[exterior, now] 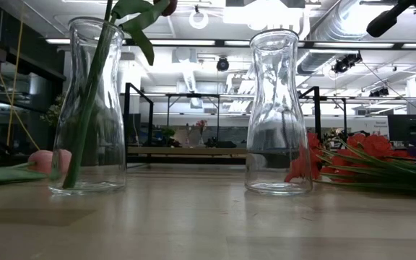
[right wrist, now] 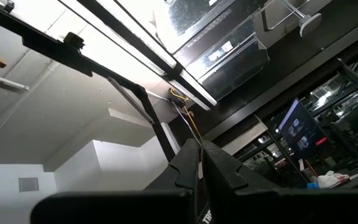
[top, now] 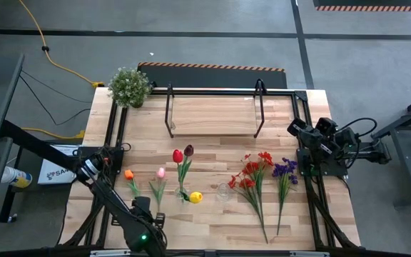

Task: Pick and place flowers into a vace then onto a shelf
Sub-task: Put the orange flower into the left transparent vase

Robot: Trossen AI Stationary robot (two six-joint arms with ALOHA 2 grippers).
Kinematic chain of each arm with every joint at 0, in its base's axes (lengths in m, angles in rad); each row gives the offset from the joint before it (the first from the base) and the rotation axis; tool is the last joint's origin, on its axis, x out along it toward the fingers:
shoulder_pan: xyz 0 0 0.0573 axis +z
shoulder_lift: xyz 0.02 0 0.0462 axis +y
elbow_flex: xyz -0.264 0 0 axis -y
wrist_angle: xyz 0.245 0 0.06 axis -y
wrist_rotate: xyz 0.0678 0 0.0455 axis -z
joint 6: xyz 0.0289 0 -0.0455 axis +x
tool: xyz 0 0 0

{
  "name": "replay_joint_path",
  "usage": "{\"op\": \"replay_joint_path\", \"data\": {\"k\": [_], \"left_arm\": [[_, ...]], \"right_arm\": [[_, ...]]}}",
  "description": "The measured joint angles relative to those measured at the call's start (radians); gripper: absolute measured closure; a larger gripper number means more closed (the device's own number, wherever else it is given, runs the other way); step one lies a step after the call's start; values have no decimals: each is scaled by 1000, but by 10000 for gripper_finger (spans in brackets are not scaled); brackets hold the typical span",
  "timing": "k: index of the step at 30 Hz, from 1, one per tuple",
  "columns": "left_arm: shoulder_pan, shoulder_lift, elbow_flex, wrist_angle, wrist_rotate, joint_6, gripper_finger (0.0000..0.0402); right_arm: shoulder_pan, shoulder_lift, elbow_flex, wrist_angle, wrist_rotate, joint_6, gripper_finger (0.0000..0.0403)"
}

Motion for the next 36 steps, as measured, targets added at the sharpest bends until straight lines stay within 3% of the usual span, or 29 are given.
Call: {"op": "replay_joint_path", "data": {"k": [5,17,26,36], "left_arm": [[0,0,0,10,0,-8,300],[7,0,-27,39,-41,-27,198],[50,0,-196,270,4,-28,203],[68,-8,-313,387,45,-22,213]], "right_arm": [[0,0,0,0,-1,0,391],[0,0,0,0,-1,1,391],[0,0,0,11,-6,5,391],[0,0,0,15,-5,5,391]]}}
